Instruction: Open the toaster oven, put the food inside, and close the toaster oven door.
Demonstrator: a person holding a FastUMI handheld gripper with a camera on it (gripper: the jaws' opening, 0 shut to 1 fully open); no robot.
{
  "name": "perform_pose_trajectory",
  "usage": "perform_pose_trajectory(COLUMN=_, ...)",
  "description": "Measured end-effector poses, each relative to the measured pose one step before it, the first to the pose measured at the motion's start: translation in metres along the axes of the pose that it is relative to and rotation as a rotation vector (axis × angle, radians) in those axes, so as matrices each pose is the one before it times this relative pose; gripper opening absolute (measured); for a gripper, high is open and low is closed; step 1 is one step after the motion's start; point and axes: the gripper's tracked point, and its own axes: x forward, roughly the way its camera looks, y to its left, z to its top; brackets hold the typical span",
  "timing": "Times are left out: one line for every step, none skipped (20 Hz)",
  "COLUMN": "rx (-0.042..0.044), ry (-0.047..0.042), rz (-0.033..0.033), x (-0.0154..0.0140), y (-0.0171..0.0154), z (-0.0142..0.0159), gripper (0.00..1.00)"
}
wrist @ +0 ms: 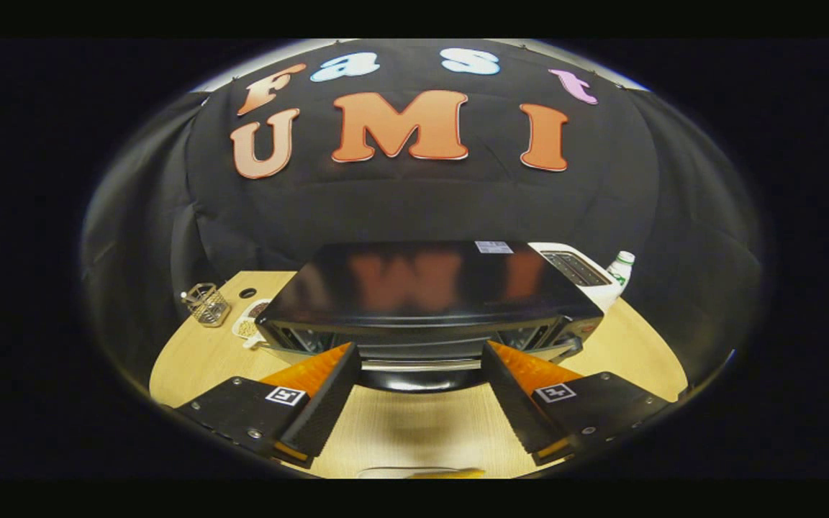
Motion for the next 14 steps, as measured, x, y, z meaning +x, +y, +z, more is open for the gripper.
perform_pose_trajectory(rx=-0.00012, ry=0.01014, rz=0.00007, x=-0.00571, y=-0.00019, z=-0.00668, gripper=1.0)
perform_pose_trajectory(rx=-0.00025, ry=0.00887, rz=0.00036, x=-0.00511, y=-0.00071, z=-0.00691, gripper=1.0)
perform_pose_trajectory(rx=0.0013, ry=0.01039, rz=0.0004, x=-0.0039, y=-0.00039, z=-0.00763, gripper=1.0)
perform_pose_trajectory(rx=-0.00035, ry=0.01165, rz=0.00024, x=-0.00425, y=-0.00013, z=-0.00693, gripper=1.0)
perform_pose_trajectory(rx=0.00095, ry=0.01385, rz=0.00005, x=-0.00371, y=-0.00017, z=-0.00792, gripper=0.99)
perform_pose_trajectory(rx=0.00002, ry=0.01392, rz=0.00024, x=-0.00253, y=-0.00155, z=-0.00731, gripper=0.99)
perform_pose_trajectory(rx=-0.00033, ry=0.01273, rz=-0.00009, x=-0.00335, y=0.00051, z=-0.00897, gripper=0.99)
perform_pose_trajectory(rx=0.00104, ry=0.01352, rz=0.00001, x=-0.00295, y=-0.00028, z=-0.00781, gripper=0.99)
perform_pose_trajectory(rx=0.00219, ry=0.01728, rz=-0.00002, x=-0.002, y=-0.00149, z=-0.00807, gripper=0.99)
perform_pose_trajectory(rx=-0.00013, ry=0.01826, rz=-0.00036, x=-0.00048, y=-0.00052, z=-0.00797, gripper=0.99)
perform_pose_trajectory(rx=0.00052, ry=0.01862, rz=-0.00051, x=-0.00214, y=-0.00043, z=-0.00933, gripper=0.98)
perform_pose_trajectory(rx=0.00199, ry=0.01361, rz=-0.00035, x=-0.00086, y=0.0002, z=-0.0063, gripper=0.98)
perform_pose_trajectory(rx=0.0028, ry=0.00904, rz=-0.00043, x=-0.00041, y=0.0, z=-0.00602, gripper=0.97)
perform_pose_trajectory(rx=0.00011, ry=0.00881, rz=-0.00059, x=0.00033, y=0.00015, z=-0.00457, gripper=0.97)
